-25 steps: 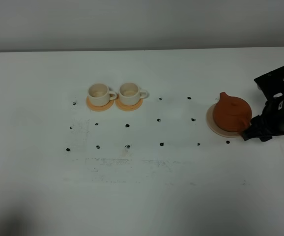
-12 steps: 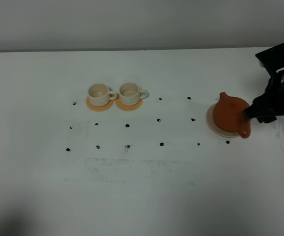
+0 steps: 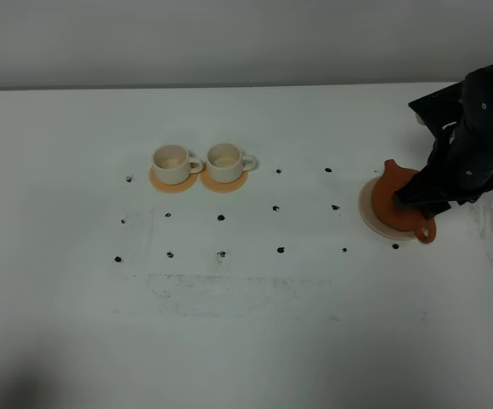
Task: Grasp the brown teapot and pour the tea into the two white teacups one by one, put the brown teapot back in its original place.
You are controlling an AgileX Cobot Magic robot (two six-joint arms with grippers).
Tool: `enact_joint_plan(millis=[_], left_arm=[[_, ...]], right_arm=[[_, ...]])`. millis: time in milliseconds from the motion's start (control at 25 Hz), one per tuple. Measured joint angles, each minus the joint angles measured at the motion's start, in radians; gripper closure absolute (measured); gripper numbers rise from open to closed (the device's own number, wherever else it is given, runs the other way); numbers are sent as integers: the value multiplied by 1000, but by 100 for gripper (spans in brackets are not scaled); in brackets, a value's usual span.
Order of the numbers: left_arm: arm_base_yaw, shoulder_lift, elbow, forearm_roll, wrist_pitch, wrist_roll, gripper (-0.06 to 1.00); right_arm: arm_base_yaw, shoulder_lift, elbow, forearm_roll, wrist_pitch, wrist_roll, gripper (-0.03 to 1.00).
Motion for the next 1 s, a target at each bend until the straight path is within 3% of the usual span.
enact_joint_plan(millis=[1000], left_arm=[[0,0,0,0,0,0,73]], right_arm=[[20,0,-57,26,60,7,52]])
